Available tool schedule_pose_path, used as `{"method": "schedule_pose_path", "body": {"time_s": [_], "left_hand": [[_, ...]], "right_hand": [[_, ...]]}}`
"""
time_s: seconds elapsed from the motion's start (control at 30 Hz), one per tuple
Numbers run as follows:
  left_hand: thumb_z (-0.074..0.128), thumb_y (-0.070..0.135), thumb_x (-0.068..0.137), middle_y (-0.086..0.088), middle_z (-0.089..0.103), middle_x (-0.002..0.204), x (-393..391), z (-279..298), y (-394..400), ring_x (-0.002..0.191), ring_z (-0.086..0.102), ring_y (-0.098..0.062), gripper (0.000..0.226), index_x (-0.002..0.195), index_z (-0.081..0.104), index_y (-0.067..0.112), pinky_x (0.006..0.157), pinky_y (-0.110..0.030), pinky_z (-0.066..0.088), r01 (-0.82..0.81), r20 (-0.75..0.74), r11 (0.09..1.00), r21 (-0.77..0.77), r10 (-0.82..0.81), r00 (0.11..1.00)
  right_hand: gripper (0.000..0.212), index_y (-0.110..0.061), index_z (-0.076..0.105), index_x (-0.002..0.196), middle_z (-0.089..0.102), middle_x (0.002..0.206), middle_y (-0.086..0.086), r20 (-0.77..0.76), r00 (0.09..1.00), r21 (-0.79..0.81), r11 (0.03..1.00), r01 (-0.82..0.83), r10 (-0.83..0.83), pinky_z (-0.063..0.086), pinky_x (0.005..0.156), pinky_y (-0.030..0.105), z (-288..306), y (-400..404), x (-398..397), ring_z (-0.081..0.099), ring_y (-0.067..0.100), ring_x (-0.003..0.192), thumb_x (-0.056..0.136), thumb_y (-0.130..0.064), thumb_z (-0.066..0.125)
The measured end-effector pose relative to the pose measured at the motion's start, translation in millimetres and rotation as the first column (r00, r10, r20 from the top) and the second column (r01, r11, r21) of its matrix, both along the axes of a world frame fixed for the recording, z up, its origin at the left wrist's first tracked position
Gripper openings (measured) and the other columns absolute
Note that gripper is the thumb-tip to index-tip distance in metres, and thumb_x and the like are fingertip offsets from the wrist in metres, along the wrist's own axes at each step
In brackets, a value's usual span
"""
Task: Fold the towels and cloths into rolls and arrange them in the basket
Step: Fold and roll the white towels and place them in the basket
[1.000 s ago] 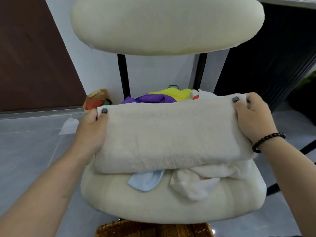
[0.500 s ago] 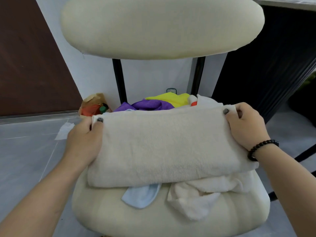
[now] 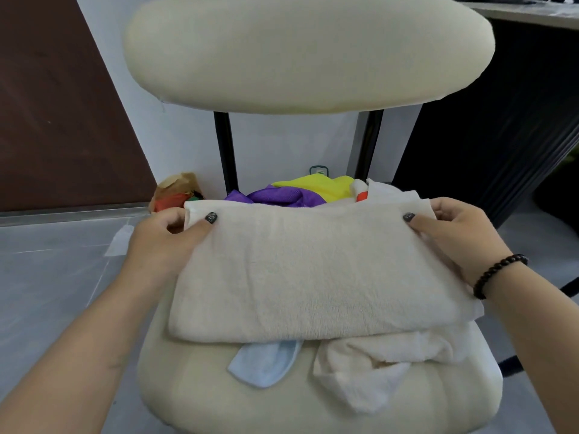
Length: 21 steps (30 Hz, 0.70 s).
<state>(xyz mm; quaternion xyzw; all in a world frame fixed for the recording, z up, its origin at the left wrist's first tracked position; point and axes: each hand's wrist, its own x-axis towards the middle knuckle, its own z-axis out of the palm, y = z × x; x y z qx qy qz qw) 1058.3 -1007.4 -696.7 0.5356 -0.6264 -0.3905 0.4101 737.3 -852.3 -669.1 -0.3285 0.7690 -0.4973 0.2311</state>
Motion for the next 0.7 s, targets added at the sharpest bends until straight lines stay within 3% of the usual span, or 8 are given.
{"method": "schedule_pose_path", "body": {"time_s": [0.1, 0.2, 0.37, 0.5, 0.63, 0.7], "left_hand": [[0.073, 0.028, 0.084, 0.012, 0.068, 0.072, 1.3, 7.0, 4.3, 0.064, 0.059, -0.004, 0.007, 0.079, 0.070, 0.024, 0.060, -0.026, 0.045, 0.029, -0.135, 1.000, -0.009, -0.030, 0.990], [0.072, 0.026, 0.084, 0.005, 0.068, 0.078, 1.7, 11.6, 9.9, 0.069, 0.059, -0.009, 0.005, 0.081, 0.070, 0.023, 0.061, -0.026, 0.046, 0.073, -0.192, 0.996, -0.055, -0.082, 0.978], [0.070, 0.025, 0.086, 0.015, 0.066, 0.067, 5.7, 13.5, 17.0, 0.061, 0.056, 0.001, 0.006, 0.080, 0.070, 0.025, 0.052, -0.013, 0.046, 0.098, -0.176, 0.988, -0.116, -0.118, 0.977], [0.070, 0.024, 0.086, 0.018, 0.068, 0.066, 10.7, 11.0, 20.6, 0.059, 0.056, 0.005, 0.005, 0.083, 0.071, 0.027, 0.060, -0.022, 0.046, 0.037, -0.102, 0.993, -0.108, -0.048, 0.994], [0.070, 0.023, 0.087, 0.022, 0.070, 0.072, 11.9, 11.9, 25.1, 0.063, 0.060, 0.010, 0.010, 0.085, 0.071, 0.033, 0.057, -0.009, 0.047, 0.024, -0.141, 0.995, -0.097, -0.037, 0.989], [0.069, 0.026, 0.088, 0.020, 0.072, 0.076, 13.3, 11.8, 25.5, 0.067, 0.061, 0.008, 0.008, 0.088, 0.072, 0.034, 0.062, -0.012, 0.048, 0.037, -0.158, 0.996, -0.087, -0.050, 0.986]], "right_hand": [[0.006, -0.021, 0.072, 0.090, 0.074, 0.090, 0.002, 0.049, 0.997, -0.035, 0.998, -0.060, 0.062, 0.057, 0.082, 0.044, 0.4, 5.8, 0.0, 0.069, 0.026, 0.088, 0.085, -0.023, 0.070], [0.010, -0.024, 0.073, 0.095, 0.074, 0.092, 0.000, 0.052, 0.995, -0.122, 0.989, -0.083, 0.090, 0.057, 0.081, 0.041, 2.2, 9.5, 2.4, 0.070, 0.023, 0.089, 0.088, -0.022, 0.066], [0.015, -0.025, 0.073, 0.102, 0.074, 0.099, 0.004, 0.188, 0.974, -0.156, 0.983, -0.096, 0.125, 0.055, 0.086, 0.045, 3.5, 7.0, 3.3, 0.069, 0.026, 0.097, 0.091, -0.024, 0.063], [0.018, -0.016, 0.073, 0.099, 0.070, 0.106, 0.017, 0.247, 0.959, -0.141, 0.985, -0.103, 0.136, 0.052, 0.090, 0.051, 8.9, 5.6, -3.3, 0.066, 0.030, 0.092, 0.093, -0.027, 0.060], [0.020, -0.014, 0.072, 0.103, 0.072, 0.104, 0.013, 0.276, 0.946, -0.169, 0.977, -0.127, 0.171, 0.054, 0.088, 0.046, 10.9, 0.1, -7.2, 0.067, 0.028, 0.092, 0.093, -0.025, 0.058], [0.021, -0.014, 0.071, 0.106, 0.072, 0.104, 0.009, 0.306, 0.934, -0.162, 0.977, -0.140, 0.185, 0.056, 0.085, 0.042, 8.7, -3.4, -8.5, 0.069, 0.025, 0.093, 0.093, -0.024, 0.058]]}}
